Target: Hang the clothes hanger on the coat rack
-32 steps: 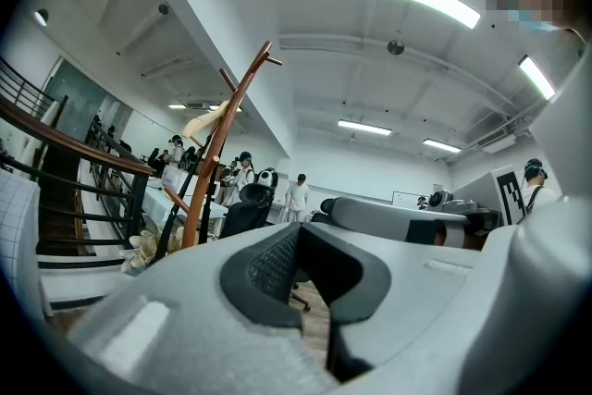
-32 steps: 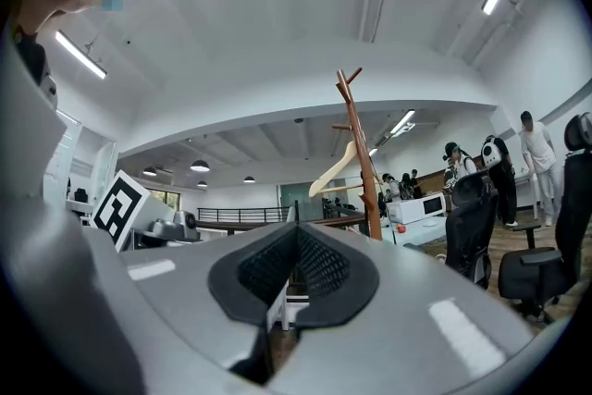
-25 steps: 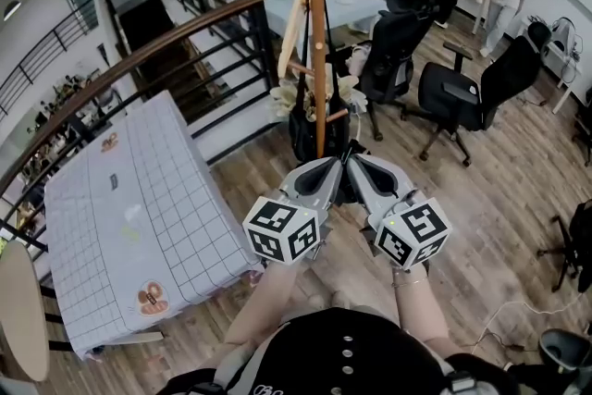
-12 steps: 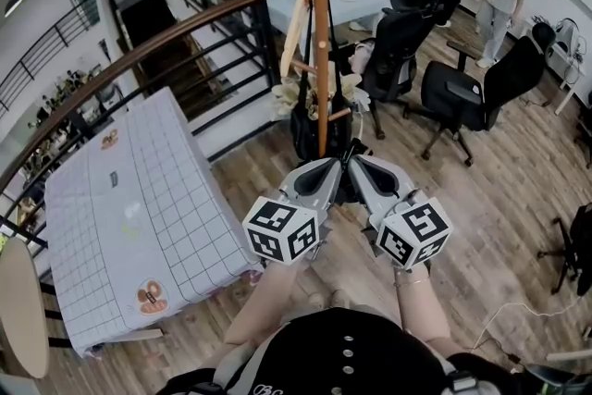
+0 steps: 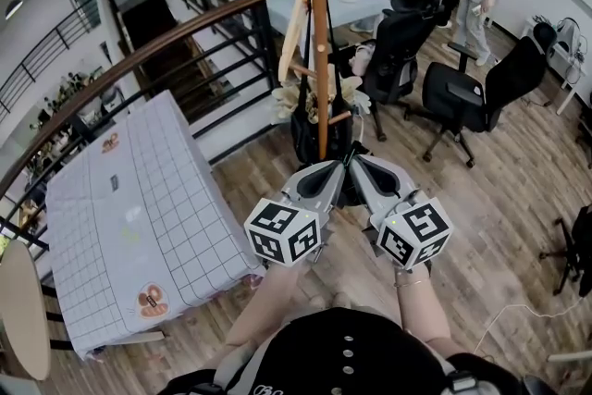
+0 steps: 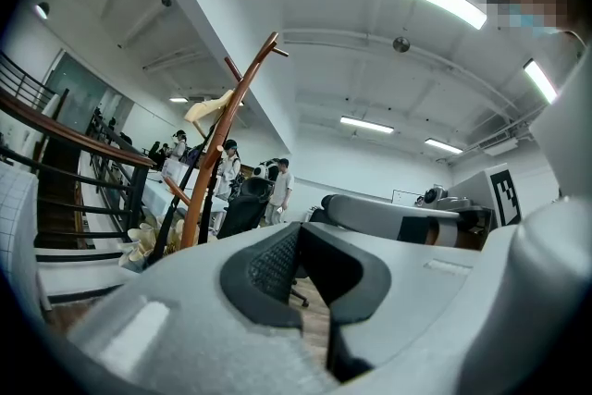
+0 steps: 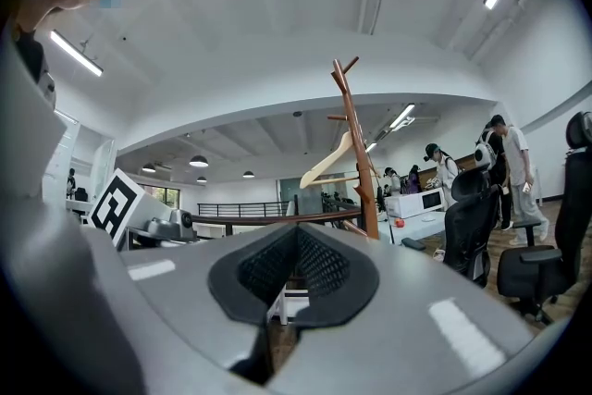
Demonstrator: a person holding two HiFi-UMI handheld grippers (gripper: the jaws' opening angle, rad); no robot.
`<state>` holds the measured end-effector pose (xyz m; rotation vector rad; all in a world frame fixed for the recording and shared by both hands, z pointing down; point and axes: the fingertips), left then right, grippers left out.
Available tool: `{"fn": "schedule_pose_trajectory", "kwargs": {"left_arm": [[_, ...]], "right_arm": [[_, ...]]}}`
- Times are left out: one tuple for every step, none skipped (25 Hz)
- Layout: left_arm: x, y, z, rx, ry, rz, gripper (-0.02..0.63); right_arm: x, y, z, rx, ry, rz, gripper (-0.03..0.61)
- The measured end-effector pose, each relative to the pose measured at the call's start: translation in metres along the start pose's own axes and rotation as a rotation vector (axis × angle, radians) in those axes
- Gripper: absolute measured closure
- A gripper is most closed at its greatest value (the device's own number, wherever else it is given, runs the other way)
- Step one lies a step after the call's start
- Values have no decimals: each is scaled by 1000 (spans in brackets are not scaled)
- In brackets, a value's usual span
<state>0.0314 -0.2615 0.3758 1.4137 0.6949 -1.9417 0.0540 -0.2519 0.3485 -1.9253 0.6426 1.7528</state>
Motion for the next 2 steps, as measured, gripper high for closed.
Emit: {"fn": "schedule_pose_trajectory", "kwargs": {"left_arm": [[0, 0, 1, 0, -2, 0, 617], [0, 1, 2, 0, -5, 0, 616]], "right_arm": [[0, 1, -1, -1, -1, 0, 580], [0, 1, -2, -2, -1, 0, 580]]}}
Point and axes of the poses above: the fingertips, and each gripper's own axes: y forward along the fingers, z to its left, x out of its top, and after that the axes turned 8 degrees about -x, right-handed
